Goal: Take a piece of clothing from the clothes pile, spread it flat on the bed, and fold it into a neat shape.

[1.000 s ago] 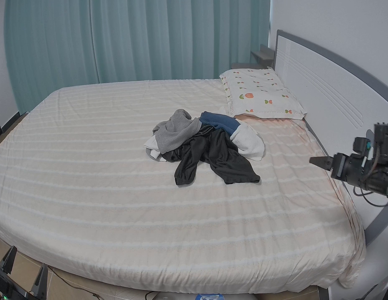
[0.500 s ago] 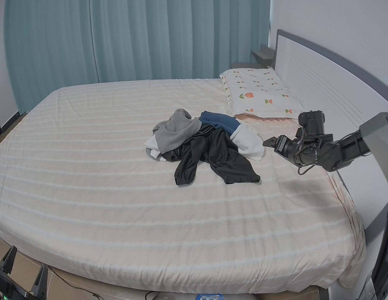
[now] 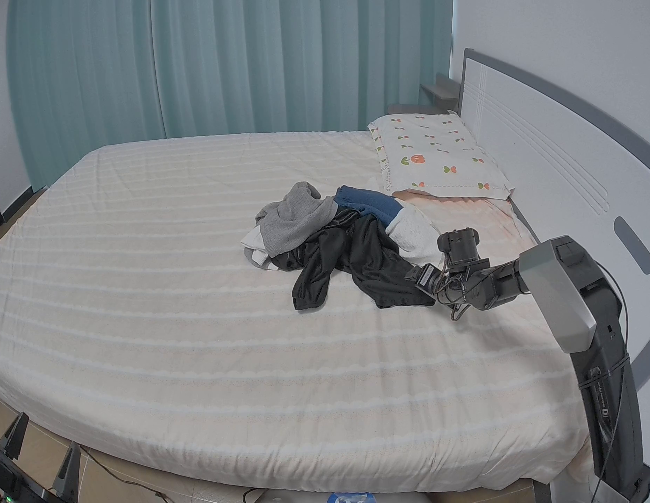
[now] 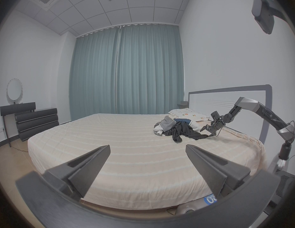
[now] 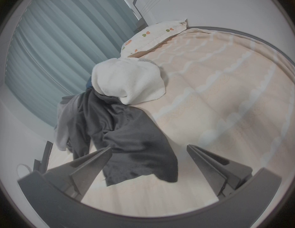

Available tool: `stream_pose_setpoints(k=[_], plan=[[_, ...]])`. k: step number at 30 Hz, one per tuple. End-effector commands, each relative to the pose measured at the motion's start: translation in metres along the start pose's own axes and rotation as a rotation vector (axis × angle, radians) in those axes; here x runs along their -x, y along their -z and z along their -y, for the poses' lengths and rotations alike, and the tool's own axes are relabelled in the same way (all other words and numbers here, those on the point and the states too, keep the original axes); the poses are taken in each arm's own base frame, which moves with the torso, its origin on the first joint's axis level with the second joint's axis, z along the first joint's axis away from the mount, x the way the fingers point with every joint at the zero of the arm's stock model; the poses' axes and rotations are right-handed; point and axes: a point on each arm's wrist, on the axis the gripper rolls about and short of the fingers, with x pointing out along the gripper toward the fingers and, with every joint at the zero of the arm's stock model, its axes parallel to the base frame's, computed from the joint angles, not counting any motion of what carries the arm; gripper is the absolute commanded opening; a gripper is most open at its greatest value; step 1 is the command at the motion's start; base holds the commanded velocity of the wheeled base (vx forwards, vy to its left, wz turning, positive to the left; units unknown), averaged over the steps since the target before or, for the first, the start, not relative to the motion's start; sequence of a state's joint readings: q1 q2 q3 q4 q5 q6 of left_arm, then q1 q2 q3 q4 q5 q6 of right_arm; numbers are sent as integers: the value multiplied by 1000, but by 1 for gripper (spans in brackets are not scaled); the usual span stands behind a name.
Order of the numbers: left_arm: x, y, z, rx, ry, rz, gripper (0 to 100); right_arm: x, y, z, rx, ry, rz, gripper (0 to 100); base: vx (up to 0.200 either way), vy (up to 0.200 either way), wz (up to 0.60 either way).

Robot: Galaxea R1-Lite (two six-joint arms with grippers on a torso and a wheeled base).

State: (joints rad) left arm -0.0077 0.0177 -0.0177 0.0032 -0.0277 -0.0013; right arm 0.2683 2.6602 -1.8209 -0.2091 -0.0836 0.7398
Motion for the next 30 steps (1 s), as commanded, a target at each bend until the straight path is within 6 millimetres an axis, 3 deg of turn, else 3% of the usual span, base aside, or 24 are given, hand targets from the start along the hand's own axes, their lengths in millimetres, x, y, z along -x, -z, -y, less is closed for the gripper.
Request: stream_pose_setpoints(k=[1,9,14,18,19,26,30], plan=[[-1,5,0,1,0,-11,100,-24,16,9,5,29,4,100,0,0,0],[-1,5,0,1,0,-11,100,-29,21,-14,15,-32,36,100,0,0,0],[-1,5,0,1,0,-11,100,-37,34,-12,29,-20,33,100,0,0,0],[-1,5,0,1,0,-11,100,-39,31,-13,25,-58,78,100,0,0,0],[-1,5,0,1,0,-11,100,-39,30,-13,23,-64,86,0,0,0,0],[-1,5,0,1,0,-11,100,-29,19,-22,4,-99,124,0,0,0,0],[-1,4,0,1,0,-9,100,0,13,-26,-40,-100,92,0,0,0,0]])
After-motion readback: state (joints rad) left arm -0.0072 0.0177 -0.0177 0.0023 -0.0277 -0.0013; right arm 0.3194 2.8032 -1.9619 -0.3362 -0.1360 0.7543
